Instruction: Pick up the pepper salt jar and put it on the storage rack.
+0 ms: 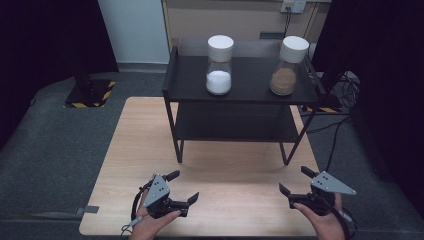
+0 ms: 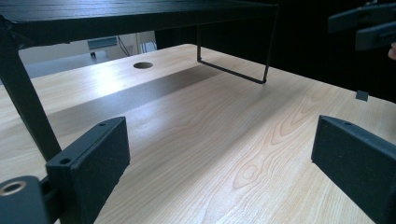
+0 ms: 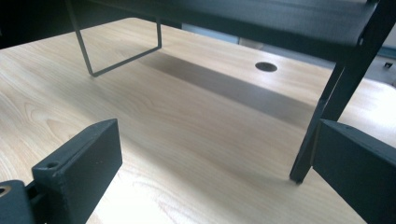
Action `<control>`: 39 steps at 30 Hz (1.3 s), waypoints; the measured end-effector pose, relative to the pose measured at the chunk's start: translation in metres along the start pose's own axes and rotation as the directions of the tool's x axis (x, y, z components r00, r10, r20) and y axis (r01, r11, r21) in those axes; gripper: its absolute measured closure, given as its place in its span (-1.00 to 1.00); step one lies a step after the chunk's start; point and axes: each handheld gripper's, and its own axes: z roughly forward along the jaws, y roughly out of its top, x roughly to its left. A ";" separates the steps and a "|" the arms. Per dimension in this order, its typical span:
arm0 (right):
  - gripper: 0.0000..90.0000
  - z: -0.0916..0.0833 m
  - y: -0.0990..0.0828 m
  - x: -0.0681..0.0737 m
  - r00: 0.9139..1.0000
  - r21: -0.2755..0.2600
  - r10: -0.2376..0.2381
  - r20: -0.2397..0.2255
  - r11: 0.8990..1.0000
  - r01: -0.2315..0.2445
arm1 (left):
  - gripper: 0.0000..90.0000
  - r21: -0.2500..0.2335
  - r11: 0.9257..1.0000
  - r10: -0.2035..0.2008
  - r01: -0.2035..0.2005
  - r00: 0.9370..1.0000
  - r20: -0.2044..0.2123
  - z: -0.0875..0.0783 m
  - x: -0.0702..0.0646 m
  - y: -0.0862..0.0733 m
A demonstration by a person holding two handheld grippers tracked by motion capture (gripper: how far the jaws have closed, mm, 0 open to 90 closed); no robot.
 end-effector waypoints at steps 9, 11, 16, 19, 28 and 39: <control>-0.94 0.003 -0.020 0.003 1.000 0.015 0.030 0.009 0.999 -0.030 | -0.92 0.012 1.000 0.000 0.000 1.000 -0.004 0.001 0.000 -0.001; -0.94 0.004 -0.024 0.003 0.999 0.021 0.034 0.008 0.999 -0.034 | -0.92 0.012 1.000 0.000 0.000 1.000 -0.005 0.001 0.000 -0.002; -0.94 0.005 -0.034 0.005 0.999 0.016 0.039 0.011 0.999 -0.039 | -0.92 0.018 1.000 -0.003 0.003 1.000 -0.007 0.002 0.000 -0.004; -0.94 0.005 -0.039 0.008 0.999 0.008 0.040 0.013 0.999 -0.040 | -0.92 0.018 1.000 -0.003 0.004 1.000 -0.011 0.002 -0.001 -0.006; -0.94 0.003 -0.045 0.012 0.999 -0.006 0.032 0.034 0.999 -0.031 | -0.92 0.022 1.000 0.002 -0.002 1.000 -0.015 0.004 -0.002 -0.007; -0.95 -0.004 -0.051 0.008 0.996 -0.020 0.061 0.058 0.998 -0.060 | -0.92 0.029 1.000 0.002 -0.002 1.000 -0.015 0.007 -0.002 -0.011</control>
